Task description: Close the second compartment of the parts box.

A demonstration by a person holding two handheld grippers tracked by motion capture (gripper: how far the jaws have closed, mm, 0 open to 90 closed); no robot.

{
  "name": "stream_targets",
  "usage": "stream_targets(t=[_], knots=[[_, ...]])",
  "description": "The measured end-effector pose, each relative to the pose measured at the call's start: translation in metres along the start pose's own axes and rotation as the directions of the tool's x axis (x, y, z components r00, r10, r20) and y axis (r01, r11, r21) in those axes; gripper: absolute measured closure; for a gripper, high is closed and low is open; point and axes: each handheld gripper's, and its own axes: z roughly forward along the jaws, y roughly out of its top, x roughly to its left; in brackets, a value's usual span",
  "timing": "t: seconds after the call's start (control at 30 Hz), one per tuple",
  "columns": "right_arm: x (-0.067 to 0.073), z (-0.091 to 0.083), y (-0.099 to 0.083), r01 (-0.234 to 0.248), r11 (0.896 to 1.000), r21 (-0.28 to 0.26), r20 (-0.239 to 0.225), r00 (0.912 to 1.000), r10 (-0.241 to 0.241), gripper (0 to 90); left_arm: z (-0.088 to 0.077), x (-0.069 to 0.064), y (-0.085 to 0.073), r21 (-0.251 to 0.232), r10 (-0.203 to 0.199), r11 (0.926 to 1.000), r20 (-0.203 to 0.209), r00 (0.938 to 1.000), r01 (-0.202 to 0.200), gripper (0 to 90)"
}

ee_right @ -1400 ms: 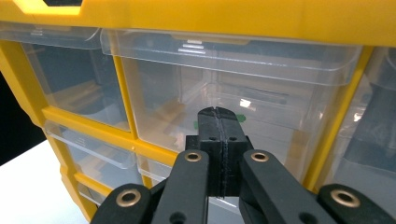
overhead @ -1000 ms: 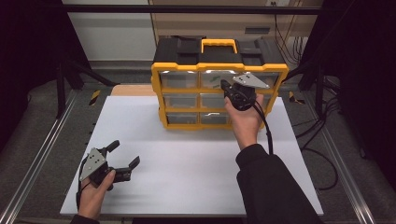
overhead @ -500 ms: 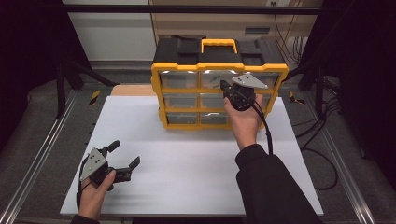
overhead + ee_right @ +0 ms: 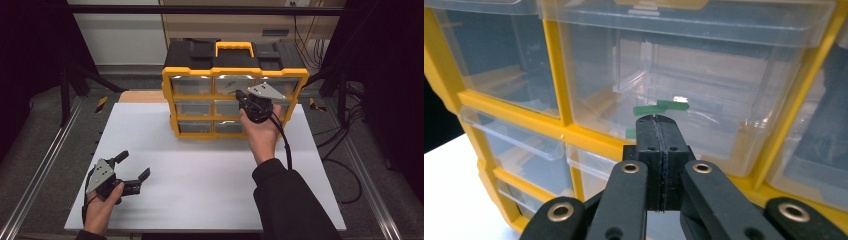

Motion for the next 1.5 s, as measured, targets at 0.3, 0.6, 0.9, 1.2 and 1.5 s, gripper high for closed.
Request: stream_targets(t=[0.3,0.6,0.9,1.2,1.5], knots=[[-0.002,-0.012,-0.006,-0.014,1.000,-0.015,-0.017,0.9998,0.014,87.3,-0.001,0.000,0.000,0.002,0.001,1.0000,-0.001,1.0000,-0.001,1.6],[-0.003,-0.026,-0.005,-0.030,0.999,-0.042,-0.041,0.9988,0.029,66.7,0.000,0.000,0.000,0.005,-0.001,1.0000,0.004,1.0000,0.001,1.6],[-0.001,-0.035,-0.002,-0.030,0.998,-0.061,-0.090,0.9956,0.025,43.5,0.000,0.000,-0.001,0.009,-0.001,1.0000,0.006,1.0000,0.001,1.6],[0.001,-0.046,-0.001,0.025,0.997,-0.073,-0.051,0.9983,-0.028,21.8,0.000,0.000,-0.001,0.014,-0.002,0.9999,0.008,1.0000,0.002,1.6],[-0.002,-0.060,-0.003,0.010,0.997,-0.083,-0.075,0.9971,-0.016,9.2,-0.001,0.000,-0.001,0.014,-0.003,0.9999,0.004,1.0000,0.003,1.5]])
